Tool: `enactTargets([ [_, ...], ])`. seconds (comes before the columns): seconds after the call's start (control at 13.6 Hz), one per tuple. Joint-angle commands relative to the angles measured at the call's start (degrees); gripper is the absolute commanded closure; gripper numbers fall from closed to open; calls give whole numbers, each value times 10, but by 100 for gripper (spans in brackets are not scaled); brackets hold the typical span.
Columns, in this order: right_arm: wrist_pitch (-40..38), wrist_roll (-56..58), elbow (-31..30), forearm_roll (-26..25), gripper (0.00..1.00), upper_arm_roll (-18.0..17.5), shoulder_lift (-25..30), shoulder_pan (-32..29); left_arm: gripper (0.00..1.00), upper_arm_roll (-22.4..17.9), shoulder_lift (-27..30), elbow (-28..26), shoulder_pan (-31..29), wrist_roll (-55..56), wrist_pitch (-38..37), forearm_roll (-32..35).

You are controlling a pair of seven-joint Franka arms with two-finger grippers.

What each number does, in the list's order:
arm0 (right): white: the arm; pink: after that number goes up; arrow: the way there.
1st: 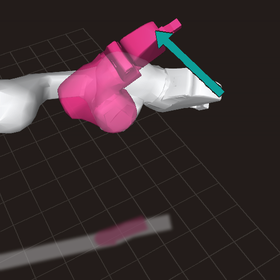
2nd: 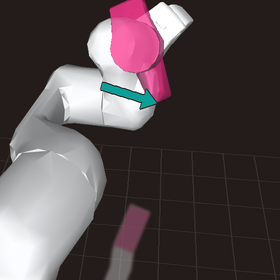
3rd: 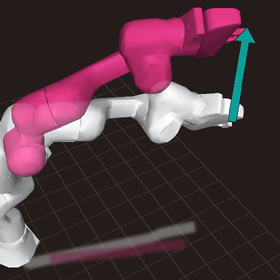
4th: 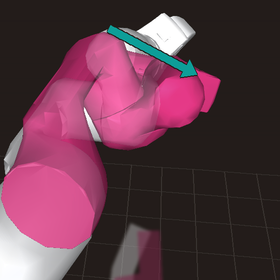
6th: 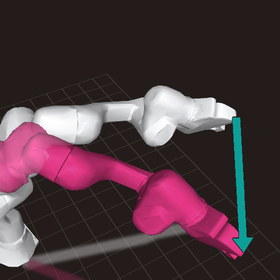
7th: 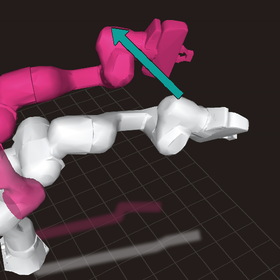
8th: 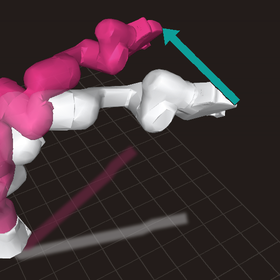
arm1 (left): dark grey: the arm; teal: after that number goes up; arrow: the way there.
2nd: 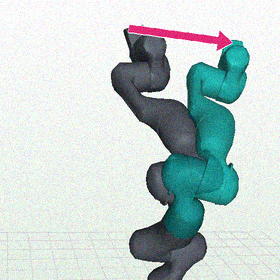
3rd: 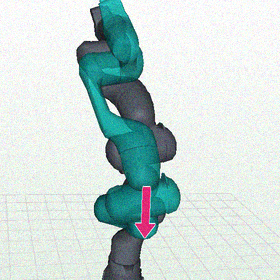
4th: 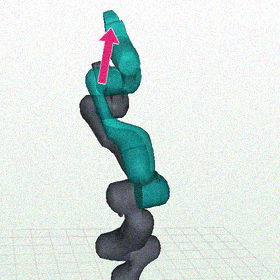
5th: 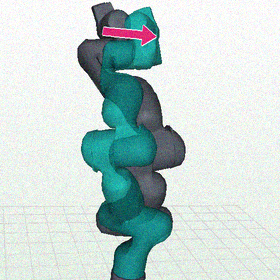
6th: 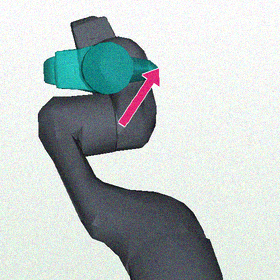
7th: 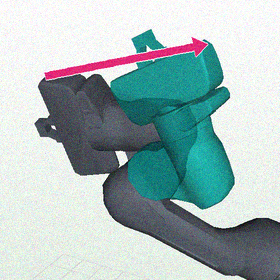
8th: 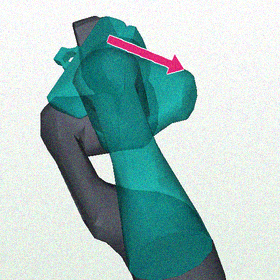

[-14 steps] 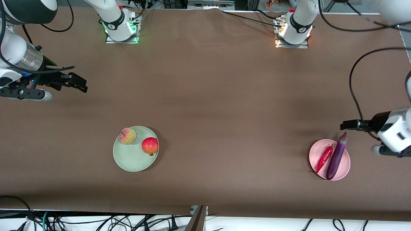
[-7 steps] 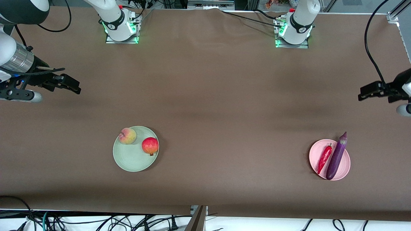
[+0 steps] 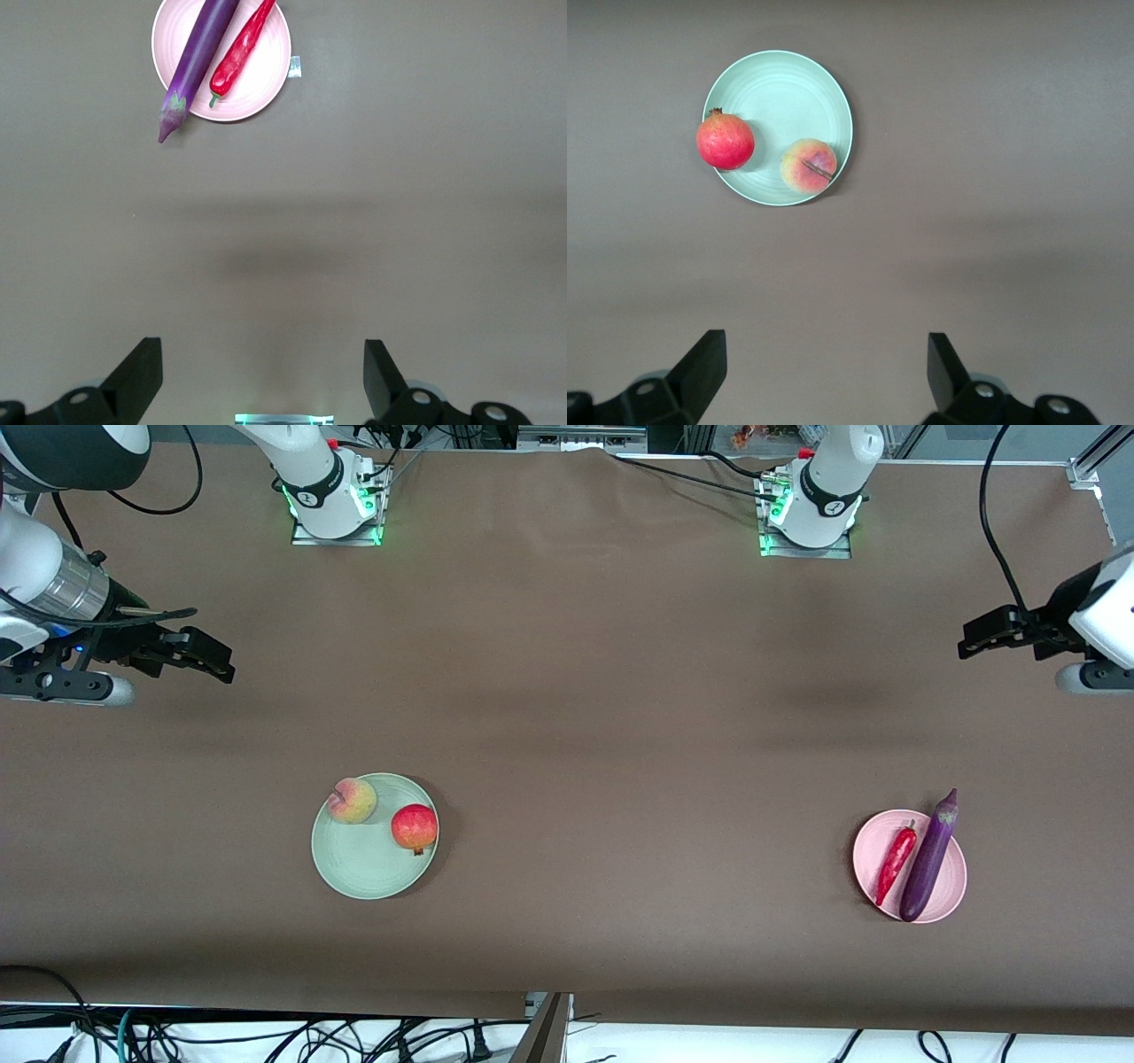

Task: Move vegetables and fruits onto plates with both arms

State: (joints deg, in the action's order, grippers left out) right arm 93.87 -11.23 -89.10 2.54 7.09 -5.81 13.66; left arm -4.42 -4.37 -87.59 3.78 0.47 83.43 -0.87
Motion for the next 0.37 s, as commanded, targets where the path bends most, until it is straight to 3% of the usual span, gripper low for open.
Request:
enactTargets([
  [0.0,-10,6,14,-3,0,-1,-6,-2,0,8,6,-18,-5,5,12,16],
  [0.29,-10,6,13,-3,0,-1,-7,0,0,9,-6,-5,-3,5,9,16],
])
